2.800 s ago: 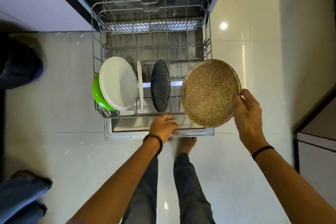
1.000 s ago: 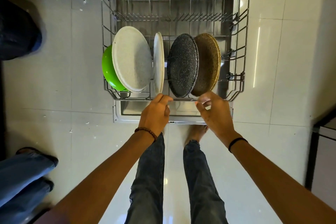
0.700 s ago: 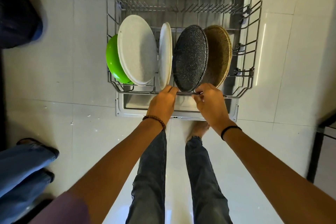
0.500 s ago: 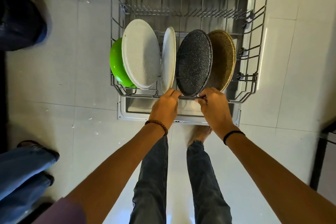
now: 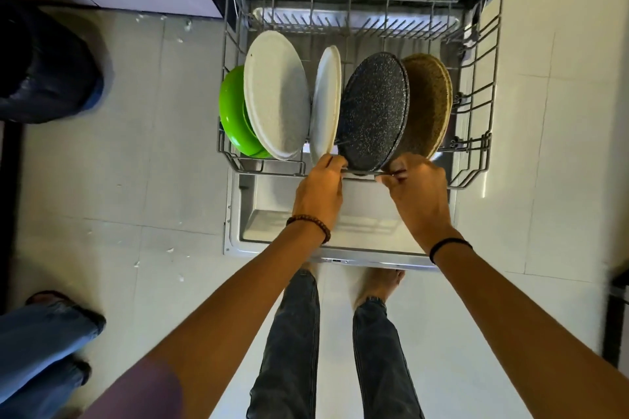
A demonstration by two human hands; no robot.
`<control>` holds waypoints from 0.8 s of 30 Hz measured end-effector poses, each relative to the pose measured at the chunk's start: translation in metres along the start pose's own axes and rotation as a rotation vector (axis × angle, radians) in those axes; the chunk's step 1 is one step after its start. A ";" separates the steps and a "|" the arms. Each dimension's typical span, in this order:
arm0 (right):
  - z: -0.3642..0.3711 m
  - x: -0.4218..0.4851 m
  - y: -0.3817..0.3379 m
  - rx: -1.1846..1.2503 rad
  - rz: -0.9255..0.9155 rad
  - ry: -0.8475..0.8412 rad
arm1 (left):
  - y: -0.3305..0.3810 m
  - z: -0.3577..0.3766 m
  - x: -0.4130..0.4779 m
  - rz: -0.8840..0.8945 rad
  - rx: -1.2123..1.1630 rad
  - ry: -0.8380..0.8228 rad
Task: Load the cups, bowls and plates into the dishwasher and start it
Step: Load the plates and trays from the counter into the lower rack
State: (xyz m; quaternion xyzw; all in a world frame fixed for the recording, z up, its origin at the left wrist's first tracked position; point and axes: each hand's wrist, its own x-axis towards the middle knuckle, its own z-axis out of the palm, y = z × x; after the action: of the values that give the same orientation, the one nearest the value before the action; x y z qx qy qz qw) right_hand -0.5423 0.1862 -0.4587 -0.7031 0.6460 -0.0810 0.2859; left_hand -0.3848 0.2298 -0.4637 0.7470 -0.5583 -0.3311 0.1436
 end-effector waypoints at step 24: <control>-0.023 0.136 -0.068 -0.489 -0.304 0.175 | 0.032 -0.070 0.156 0.346 0.528 -0.115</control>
State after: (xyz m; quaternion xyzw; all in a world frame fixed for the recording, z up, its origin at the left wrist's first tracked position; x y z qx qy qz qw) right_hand -0.4742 0.0493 -0.4404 -0.8302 0.5557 -0.0251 0.0357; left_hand -0.3377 0.0635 -0.4451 0.6324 -0.7510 -0.1873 -0.0329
